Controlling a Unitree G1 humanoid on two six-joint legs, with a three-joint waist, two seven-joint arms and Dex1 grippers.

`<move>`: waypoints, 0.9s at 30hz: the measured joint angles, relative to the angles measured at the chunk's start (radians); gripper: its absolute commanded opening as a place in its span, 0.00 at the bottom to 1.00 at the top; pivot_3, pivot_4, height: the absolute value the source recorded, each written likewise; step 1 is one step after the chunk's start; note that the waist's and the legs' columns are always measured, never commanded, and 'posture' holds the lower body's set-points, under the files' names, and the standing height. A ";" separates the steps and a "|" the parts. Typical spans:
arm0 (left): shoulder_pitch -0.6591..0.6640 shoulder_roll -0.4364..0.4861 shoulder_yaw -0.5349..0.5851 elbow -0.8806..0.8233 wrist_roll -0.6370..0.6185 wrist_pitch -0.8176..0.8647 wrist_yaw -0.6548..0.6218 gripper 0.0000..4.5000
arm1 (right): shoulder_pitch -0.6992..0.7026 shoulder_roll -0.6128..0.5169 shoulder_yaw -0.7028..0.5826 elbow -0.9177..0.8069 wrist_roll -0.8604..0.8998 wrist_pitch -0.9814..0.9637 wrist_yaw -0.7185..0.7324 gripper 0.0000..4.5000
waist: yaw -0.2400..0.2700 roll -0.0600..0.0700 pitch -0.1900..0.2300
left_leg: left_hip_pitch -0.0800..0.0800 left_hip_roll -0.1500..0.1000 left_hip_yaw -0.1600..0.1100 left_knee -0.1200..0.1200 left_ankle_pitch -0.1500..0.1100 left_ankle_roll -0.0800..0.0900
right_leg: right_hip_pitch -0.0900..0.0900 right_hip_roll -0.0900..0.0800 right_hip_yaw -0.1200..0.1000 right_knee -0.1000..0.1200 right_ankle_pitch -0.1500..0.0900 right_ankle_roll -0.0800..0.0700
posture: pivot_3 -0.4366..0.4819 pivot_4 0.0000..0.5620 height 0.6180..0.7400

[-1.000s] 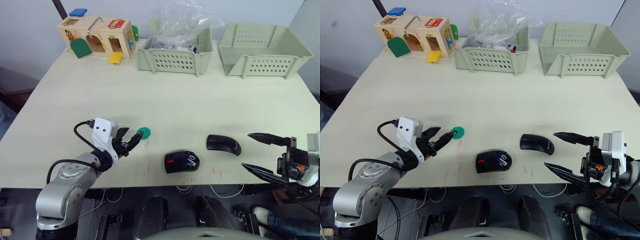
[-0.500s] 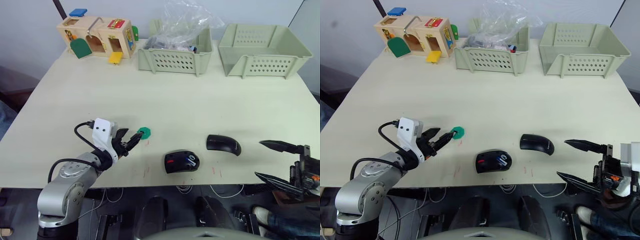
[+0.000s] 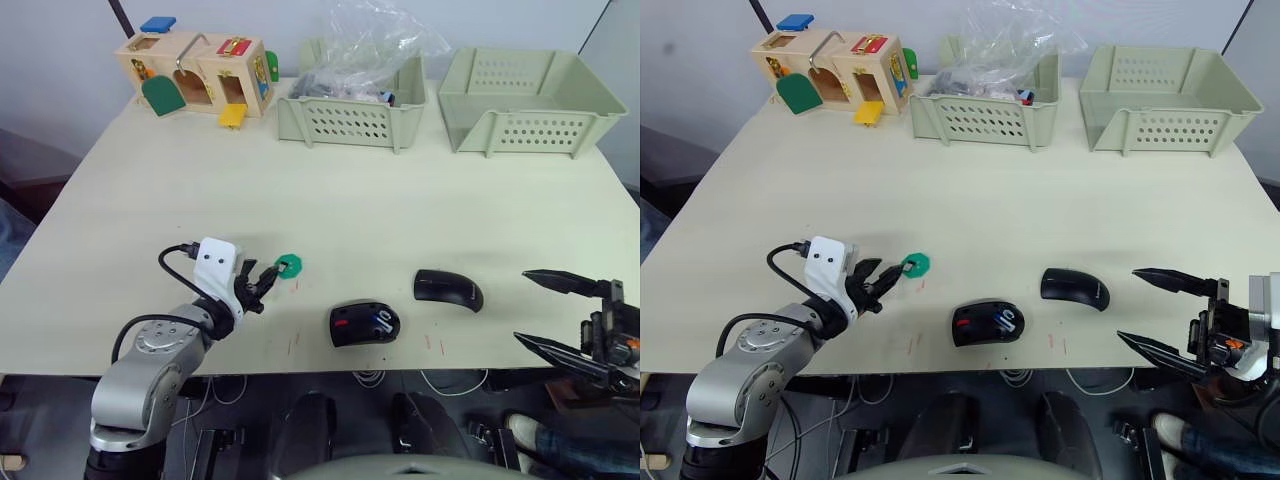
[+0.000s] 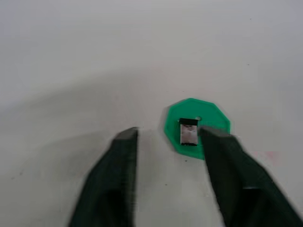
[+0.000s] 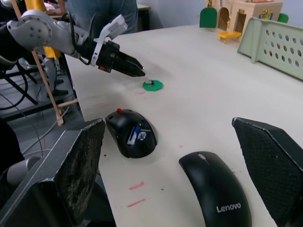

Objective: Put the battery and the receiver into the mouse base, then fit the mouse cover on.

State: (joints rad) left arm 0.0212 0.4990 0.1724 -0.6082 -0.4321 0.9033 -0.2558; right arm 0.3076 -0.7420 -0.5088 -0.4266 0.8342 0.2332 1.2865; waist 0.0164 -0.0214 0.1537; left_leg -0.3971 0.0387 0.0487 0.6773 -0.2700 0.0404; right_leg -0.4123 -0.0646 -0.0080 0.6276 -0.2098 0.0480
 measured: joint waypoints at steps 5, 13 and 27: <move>-0.016 -0.022 -0.030 -0.052 0.007 0.047 0.041 0.50 | -0.023 -0.037 -0.002 0.030 0.025 0.030 0.021 1.00 | -0.001 0.000 0.000 | 0.000 0.000 0.000 0.000 0.000 0.000 | 0.000 0.000 0.000 0.000 0.000 0.000 | 0.48 0.27 1.00; -0.016 -0.051 -0.056 -0.055 0.018 0.081 0.069 0.50 | -0.041 -0.053 -0.009 0.044 0.035 0.057 0.035 1.00 | -0.001 0.000 0.000 | 0.000 0.000 0.000 0.000 0.000 0.000 | 0.000 0.000 0.000 0.000 0.000 0.000 | 0.48 0.27 1.00; -0.050 -0.050 -0.045 0.003 0.017 0.093 0.046 0.50 | -0.036 -0.055 -0.011 0.041 0.036 0.071 0.032 1.00 | -0.001 0.000 0.000 | 0.000 0.000 0.000 0.000 0.000 0.000 | 0.000 0.000 0.000 0.000 0.000 0.000 | 0.48 0.27 1.00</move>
State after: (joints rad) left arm -0.0289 0.4495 0.1276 -0.6057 -0.4146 0.9967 -0.2099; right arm 0.2719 -0.7975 -0.5198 -0.3858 0.8704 0.3038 1.3188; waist 0.0155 -0.0214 0.1537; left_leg -0.3970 0.0386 0.0484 0.6773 -0.2700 0.0405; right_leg -0.4123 -0.0642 -0.0080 0.6276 -0.2098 0.0480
